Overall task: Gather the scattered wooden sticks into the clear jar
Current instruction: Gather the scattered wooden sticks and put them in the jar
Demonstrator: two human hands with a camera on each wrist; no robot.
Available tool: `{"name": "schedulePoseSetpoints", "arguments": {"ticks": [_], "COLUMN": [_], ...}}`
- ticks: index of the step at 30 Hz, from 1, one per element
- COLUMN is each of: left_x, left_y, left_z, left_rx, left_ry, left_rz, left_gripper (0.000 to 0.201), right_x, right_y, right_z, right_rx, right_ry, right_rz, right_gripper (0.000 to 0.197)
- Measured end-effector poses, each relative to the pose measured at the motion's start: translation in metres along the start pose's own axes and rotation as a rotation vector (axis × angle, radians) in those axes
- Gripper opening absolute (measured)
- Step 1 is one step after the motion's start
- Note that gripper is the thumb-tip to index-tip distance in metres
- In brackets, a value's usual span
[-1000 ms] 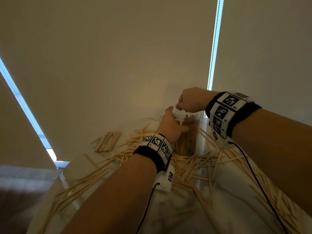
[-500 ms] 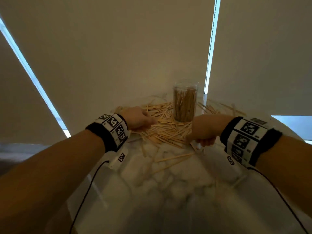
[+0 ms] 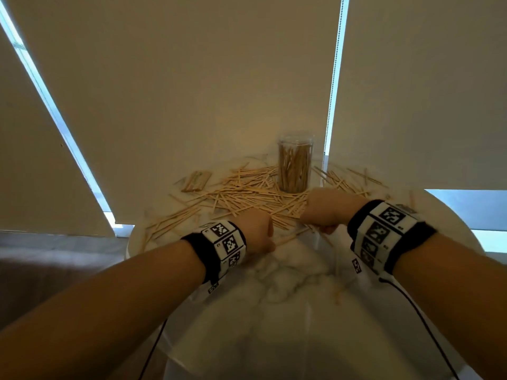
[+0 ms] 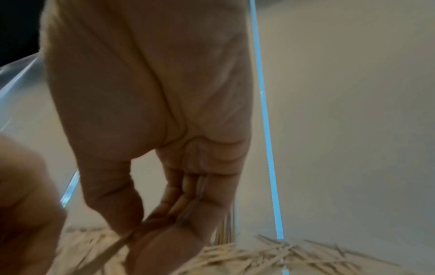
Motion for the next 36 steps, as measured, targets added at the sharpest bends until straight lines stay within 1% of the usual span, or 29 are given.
{"name": "schedulePoseSetpoints", "arguments": {"ticks": [2, 4, 7, 9, 10, 11, 13, 15, 18, 20, 23, 25, 28, 29, 30, 33, 36], "left_x": [-0.002, -0.005, -0.008, -0.01, -0.011, -0.012, -0.014, -0.014, -0.017, -0.017, -0.015, -0.013, -0.013, -0.015, -0.017, -0.022, -0.025], "left_y": [-0.003, -0.005, -0.006, -0.006, -0.005, -0.005, -0.004, -0.002, 0.003, 0.007, 0.01, 0.012, 0.013, 0.012, 0.01, 0.008, 0.009], "left_z": [0.0, 0.0, -0.002, -0.002, -0.003, -0.004, -0.006, -0.006, -0.007, -0.005, 0.003, 0.008, 0.007, 0.007, 0.008, 0.012, 0.007], "left_rx": [-0.014, -0.013, -0.014, -0.019, -0.01, 0.005, 0.03, 0.042, 0.057, 0.047, -0.031, -0.085, -0.153, -0.178, -0.208, -0.259, -0.211], "left_ry": [-0.012, -0.022, -0.05, -0.064, -0.067, -0.07, -0.072, -0.081, -0.12, -0.095, 0.015, 0.154, 0.612, 0.741, 0.814, 0.949, 1.063], "left_rz": [-0.01, -0.016, 0.008, 0.026, 0.029, 0.032, 0.041, 0.061, 0.084, 0.106, 0.099, 0.086, 0.086, 0.084, 0.081, 0.088, 0.154], "left_gripper": [0.023, 0.017, 0.02, 0.022, 0.023, 0.025, 0.028, 0.027, 0.024, 0.024, 0.026, 0.017, 0.01, 0.01, 0.012, 0.019, 0.018], "right_x": [-0.012, -0.022, -0.04, -0.049, -0.051, -0.051, -0.046, -0.036, -0.018, -0.008, -0.001, -0.003, -0.008, -0.009, -0.009, -0.007, -0.011], "right_y": [0.011, 0.026, 0.044, 0.049, 0.052, 0.051, 0.05, 0.052, 0.049, 0.047, 0.043, 0.04, 0.037, 0.035, 0.034, 0.026, 0.026], "right_z": [0.015, 0.019, 0.008, -0.006, -0.014, -0.021, -0.029, -0.03, -0.032, -0.035, -0.04, -0.04, -0.037, -0.037, -0.037, -0.041, -0.037], "right_rx": [-0.061, -0.05, -0.005, 0.047, 0.085, 0.114, 0.139, 0.129, 0.077, 0.036, -0.016, -0.044, -0.063, -0.061, -0.055, -0.02, 0.021], "right_ry": [0.034, 0.117, 0.261, 0.337, 0.348, 0.34, 0.311, 0.301, 0.352, 0.376, 0.379, 0.369, 0.365, 0.367, 0.369, 0.36, 0.309], "right_rz": [-0.019, -0.05, -0.124, -0.152, -0.147, -0.132, -0.1, -0.083, 0.01, 0.062, 0.102, 0.097, 0.071, 0.064, 0.053, 0.023, -0.007], "right_gripper": [0.028, 0.024, 0.028, 0.025, 0.022, 0.022, 0.031, 0.036, 0.034, 0.033, 0.029, 0.028, 0.028, 0.028, 0.028, 0.028, 0.024]}}
Point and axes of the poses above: each hand's wrist, its own y-axis away from the middle knuckle, its own z-axis out of the back of the hand, x = y × z, the point moved 5 cm from there along -y, towards the middle knuckle, and after that the axes turned 11 degrees about -z, right-handed, at the moved point
